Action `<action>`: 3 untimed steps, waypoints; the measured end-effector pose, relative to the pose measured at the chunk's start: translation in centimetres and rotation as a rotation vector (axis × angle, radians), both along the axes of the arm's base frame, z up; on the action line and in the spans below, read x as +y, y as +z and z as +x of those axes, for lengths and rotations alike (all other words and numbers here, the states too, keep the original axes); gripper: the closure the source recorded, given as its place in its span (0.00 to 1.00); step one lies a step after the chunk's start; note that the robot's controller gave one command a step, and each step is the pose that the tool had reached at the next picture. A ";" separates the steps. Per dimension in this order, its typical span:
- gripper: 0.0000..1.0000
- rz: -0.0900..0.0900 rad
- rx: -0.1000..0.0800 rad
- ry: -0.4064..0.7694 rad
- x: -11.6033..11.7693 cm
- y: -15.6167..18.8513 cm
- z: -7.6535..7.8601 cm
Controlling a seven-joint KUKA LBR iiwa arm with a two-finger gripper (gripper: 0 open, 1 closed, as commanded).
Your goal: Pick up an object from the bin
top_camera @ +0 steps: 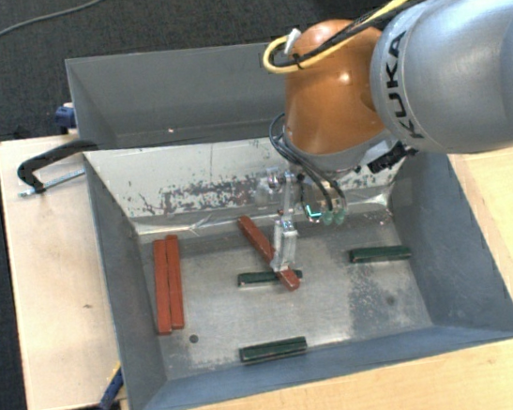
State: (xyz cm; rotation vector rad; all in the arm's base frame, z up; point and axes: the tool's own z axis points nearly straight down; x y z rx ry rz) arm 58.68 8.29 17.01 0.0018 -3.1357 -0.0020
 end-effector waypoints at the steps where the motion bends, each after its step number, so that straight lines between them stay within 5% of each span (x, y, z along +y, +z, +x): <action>1: 0.00 0.002 -0.016 -0.003 0.6 -8.6 -2.6; 2: 1.00 0.002 -0.011 -0.004 0.5 -8.9 -2.7; 3: 0.00 0.002 -0.011 -0.004 0.5 -8.9 -2.7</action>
Offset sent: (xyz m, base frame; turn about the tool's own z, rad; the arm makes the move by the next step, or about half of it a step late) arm -0.0315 0.0051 -0.1001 0.0034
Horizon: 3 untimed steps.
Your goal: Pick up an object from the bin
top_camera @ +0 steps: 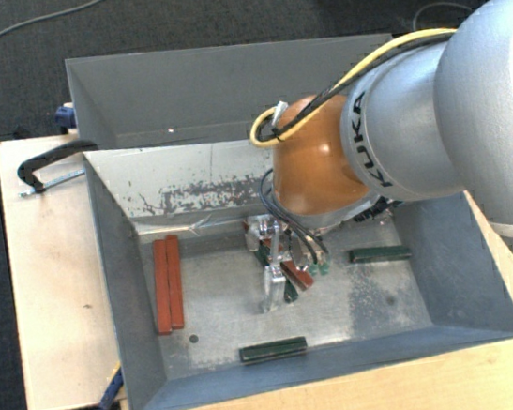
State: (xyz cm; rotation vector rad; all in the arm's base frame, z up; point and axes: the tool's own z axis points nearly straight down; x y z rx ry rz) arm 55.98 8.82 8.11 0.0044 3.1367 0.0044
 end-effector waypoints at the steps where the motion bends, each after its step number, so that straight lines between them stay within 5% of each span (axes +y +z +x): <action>1: 0.00 -0.005 0.005 -0.052 -11.6 -1.1 -1.5; 2: 1.00 -0.001 0.004 -0.045 -11.0 -1.0 -1.5; 3: 0.00 -0.001 0.004 -0.045 -11.0 -1.0 -1.5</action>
Offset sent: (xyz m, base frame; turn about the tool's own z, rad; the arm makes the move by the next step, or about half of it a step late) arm -0.0158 -0.1111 -0.0111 0.0437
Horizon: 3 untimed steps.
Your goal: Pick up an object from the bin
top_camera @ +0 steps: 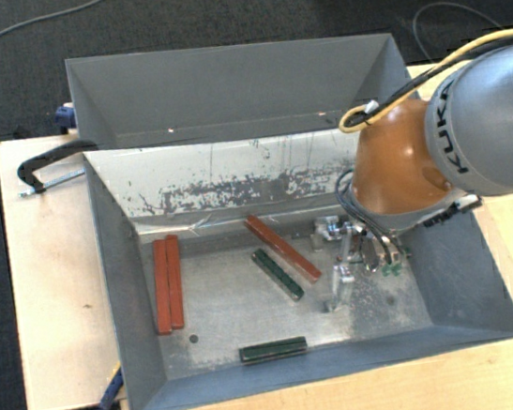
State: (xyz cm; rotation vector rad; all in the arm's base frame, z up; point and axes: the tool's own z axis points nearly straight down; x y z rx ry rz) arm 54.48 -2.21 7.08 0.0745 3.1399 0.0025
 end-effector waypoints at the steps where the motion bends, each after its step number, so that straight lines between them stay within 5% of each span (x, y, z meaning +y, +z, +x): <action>1: 0.00 0.003 -0.007 0.045 6.1 0.3 2.5; 2: 1.00 0.000 -0.004 0.039 5.7 0.2 2.4; 3: 1.00 -0.002 -0.012 0.294 5.3 13.0 0.0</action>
Offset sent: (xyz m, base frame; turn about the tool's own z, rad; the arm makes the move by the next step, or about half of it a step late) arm 0.0224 0.0556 0.0013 -0.0385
